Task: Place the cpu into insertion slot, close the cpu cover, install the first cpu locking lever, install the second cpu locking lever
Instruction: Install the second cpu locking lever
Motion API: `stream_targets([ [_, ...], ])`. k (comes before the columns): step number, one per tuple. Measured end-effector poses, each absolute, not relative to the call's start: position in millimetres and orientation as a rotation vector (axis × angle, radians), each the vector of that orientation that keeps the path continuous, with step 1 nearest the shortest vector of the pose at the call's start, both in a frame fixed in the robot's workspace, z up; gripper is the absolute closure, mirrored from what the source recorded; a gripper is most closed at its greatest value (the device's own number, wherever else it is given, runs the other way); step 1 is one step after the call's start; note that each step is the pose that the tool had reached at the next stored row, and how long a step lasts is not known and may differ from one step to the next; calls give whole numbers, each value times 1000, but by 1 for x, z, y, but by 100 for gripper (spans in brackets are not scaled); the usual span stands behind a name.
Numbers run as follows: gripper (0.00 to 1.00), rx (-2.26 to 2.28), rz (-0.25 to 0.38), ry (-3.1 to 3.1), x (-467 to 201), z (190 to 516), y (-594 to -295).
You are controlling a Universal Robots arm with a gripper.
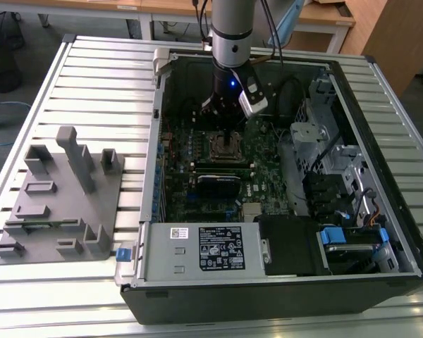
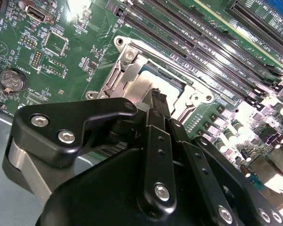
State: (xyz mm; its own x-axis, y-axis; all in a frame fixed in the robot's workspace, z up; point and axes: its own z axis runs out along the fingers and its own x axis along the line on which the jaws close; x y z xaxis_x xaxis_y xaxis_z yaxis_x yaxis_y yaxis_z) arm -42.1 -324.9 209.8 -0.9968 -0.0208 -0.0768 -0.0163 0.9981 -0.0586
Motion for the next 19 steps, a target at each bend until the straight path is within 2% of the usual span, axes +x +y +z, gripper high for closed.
stream_targets([
  [19, 89, -28, -89, 3063, -42, 215, -325],
])
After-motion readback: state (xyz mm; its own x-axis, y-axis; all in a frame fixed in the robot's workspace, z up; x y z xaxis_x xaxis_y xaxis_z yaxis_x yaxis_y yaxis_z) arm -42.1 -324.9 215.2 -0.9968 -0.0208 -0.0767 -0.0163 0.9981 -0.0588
